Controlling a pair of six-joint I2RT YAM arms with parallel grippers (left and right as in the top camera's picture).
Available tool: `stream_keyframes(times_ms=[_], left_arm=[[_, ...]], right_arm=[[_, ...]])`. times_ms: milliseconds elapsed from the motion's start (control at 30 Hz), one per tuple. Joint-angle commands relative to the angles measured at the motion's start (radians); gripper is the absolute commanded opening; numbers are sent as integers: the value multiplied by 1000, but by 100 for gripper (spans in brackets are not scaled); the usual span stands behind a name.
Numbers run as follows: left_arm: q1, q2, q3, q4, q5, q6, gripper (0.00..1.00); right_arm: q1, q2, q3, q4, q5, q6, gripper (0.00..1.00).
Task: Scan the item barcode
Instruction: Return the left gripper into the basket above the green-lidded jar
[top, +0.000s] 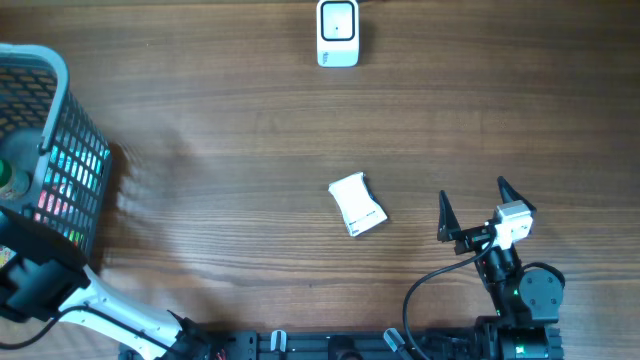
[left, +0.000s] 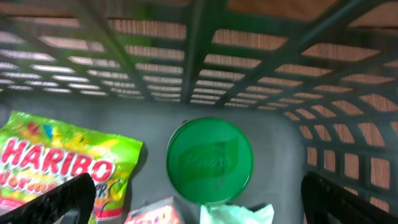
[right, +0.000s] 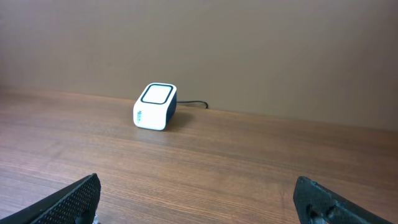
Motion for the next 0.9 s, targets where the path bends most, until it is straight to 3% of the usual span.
stream_keyframes(times_ms=[0, 300, 500, 700, 867], left_arm=[[4, 32, -1, 38, 32, 32, 100], [-19, 114, -1, 57, 76, 30, 100], [-31, 134, -1, 42, 74, -40, 100], [-31, 135, -1, -12, -29, -49, 100], [-32, 135, -1, -15, -29, -48, 99]], right_arm=[[6, -5, -1, 2, 18, 10, 100], [6, -5, -1, 2, 18, 10, 100], [6, -5, -1, 2, 18, 10, 100], [6, -5, -1, 2, 18, 10, 100], [6, -5, -1, 3, 18, 10, 100]])
